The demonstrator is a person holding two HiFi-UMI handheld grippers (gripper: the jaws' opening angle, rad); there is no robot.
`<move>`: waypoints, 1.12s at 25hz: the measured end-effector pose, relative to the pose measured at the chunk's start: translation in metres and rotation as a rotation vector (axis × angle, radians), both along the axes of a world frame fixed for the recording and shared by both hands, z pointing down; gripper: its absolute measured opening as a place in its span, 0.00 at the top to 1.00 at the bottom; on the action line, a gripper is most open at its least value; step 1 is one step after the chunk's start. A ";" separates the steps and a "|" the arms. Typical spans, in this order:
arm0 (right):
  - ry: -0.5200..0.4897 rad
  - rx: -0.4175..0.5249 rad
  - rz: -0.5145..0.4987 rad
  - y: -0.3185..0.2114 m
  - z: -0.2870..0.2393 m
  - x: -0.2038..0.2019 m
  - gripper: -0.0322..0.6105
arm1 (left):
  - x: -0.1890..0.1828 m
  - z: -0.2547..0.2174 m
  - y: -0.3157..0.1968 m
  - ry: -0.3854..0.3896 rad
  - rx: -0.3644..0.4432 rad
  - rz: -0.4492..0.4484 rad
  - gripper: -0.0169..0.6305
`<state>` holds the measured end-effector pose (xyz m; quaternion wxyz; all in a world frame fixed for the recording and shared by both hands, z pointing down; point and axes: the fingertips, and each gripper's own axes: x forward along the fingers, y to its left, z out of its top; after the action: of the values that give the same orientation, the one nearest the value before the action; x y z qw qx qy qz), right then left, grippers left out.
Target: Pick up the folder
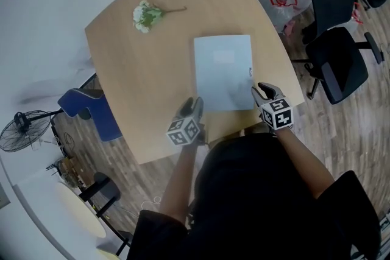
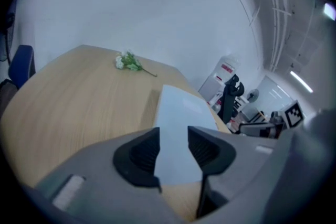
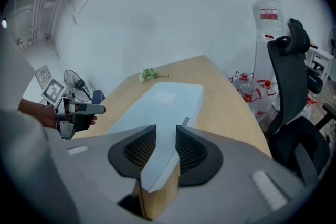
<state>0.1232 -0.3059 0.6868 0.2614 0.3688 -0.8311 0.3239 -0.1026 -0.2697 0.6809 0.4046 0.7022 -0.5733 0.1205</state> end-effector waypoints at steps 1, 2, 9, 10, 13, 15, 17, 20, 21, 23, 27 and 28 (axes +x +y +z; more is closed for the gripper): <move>0.001 -0.008 0.013 -0.002 0.004 0.000 0.75 | -0.001 0.007 -0.002 0.006 -0.017 0.015 0.69; -0.002 -0.021 0.026 -0.003 0.009 0.000 0.72 | -0.003 0.016 -0.004 0.010 -0.034 0.030 0.66; -0.081 -0.203 0.120 -0.006 0.054 -0.009 0.51 | 0.004 0.071 -0.019 0.133 -0.184 0.136 0.44; -0.096 -0.229 0.133 -0.006 0.059 -0.011 0.49 | 0.005 0.078 -0.020 0.146 -0.202 0.148 0.42; -0.128 -0.298 0.164 -0.004 0.075 -0.017 0.44 | 0.007 0.093 -0.023 0.179 -0.242 0.172 0.39; -0.135 -0.330 0.173 -0.003 0.086 -0.021 0.41 | 0.009 0.096 -0.027 0.207 -0.255 0.177 0.37; -0.154 -0.350 0.184 -0.003 0.094 -0.024 0.38 | 0.010 0.099 -0.029 0.229 -0.256 0.175 0.35; -0.219 -0.397 0.215 -0.002 0.099 -0.034 0.34 | 0.010 0.102 -0.025 0.271 -0.263 0.176 0.33; -0.228 -0.409 0.213 -0.001 0.099 -0.037 0.34 | 0.011 0.103 -0.023 0.278 -0.266 0.184 0.32; -0.221 -0.410 0.195 -0.001 0.102 -0.041 0.32 | 0.013 0.105 -0.023 0.271 -0.266 0.202 0.32; -0.221 -0.404 0.177 -0.003 0.108 -0.038 0.31 | 0.021 0.109 -0.024 0.289 -0.272 0.222 0.32; -0.227 -0.406 0.174 -0.003 0.109 -0.039 0.31 | 0.023 0.111 -0.023 0.294 -0.277 0.224 0.32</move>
<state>0.0844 -0.3093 0.7963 0.2062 0.3399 -0.7381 0.5451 -0.0800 -0.2931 0.7916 0.5603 0.7093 -0.4046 0.1388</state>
